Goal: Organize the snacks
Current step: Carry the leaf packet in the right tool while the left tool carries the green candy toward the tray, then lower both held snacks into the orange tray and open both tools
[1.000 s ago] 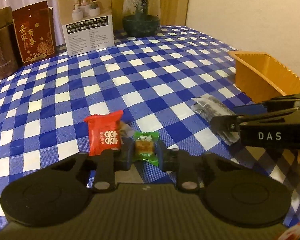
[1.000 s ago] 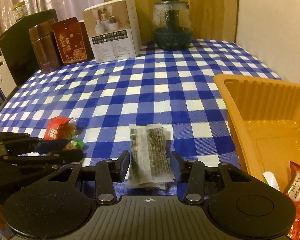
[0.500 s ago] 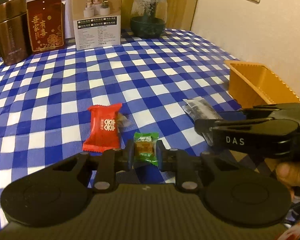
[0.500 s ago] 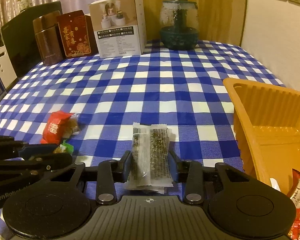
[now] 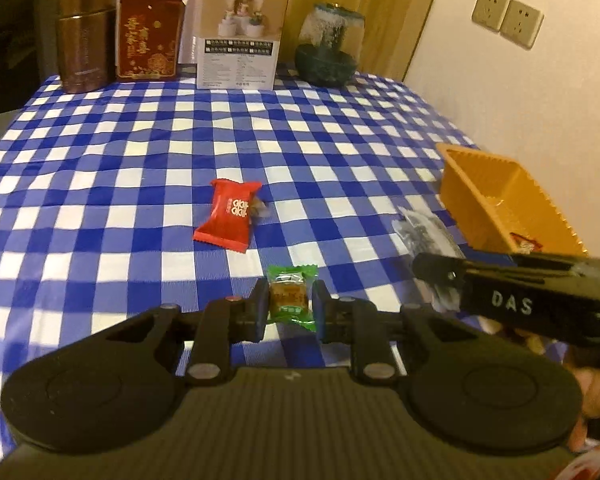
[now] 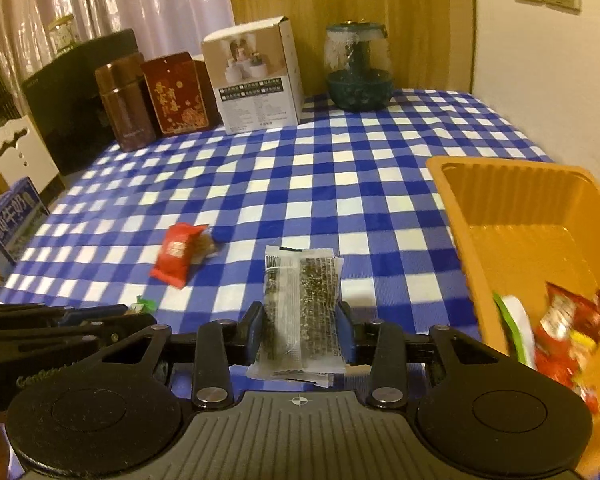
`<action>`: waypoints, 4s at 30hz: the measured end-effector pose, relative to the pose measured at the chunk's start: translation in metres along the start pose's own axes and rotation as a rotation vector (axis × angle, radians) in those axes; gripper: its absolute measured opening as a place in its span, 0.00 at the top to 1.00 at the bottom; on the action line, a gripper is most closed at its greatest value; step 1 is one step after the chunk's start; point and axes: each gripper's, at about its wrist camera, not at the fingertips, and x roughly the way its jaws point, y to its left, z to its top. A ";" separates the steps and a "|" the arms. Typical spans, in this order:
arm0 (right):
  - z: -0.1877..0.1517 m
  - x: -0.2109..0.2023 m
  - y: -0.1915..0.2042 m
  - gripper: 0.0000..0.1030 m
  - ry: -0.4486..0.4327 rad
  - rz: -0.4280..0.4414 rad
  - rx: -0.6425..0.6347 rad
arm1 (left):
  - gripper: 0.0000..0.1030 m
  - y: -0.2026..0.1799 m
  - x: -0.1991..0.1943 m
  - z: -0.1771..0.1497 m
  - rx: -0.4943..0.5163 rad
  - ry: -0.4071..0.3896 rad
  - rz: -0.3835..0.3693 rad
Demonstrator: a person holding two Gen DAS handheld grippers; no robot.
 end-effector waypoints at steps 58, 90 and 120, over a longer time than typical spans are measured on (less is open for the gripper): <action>-0.054 -0.203 -0.096 0.62 -0.124 -0.174 0.146 | 0.81 -0.165 -0.105 -0.021 0.072 -0.026 -0.149; -0.013 -0.162 -0.177 0.62 -0.135 -0.200 0.183 | 0.81 -0.232 -0.005 0.008 0.123 0.043 -0.199; -0.004 -0.133 -0.192 0.62 -0.112 -0.217 0.194 | 0.65 -0.214 0.024 0.012 0.109 0.040 -0.164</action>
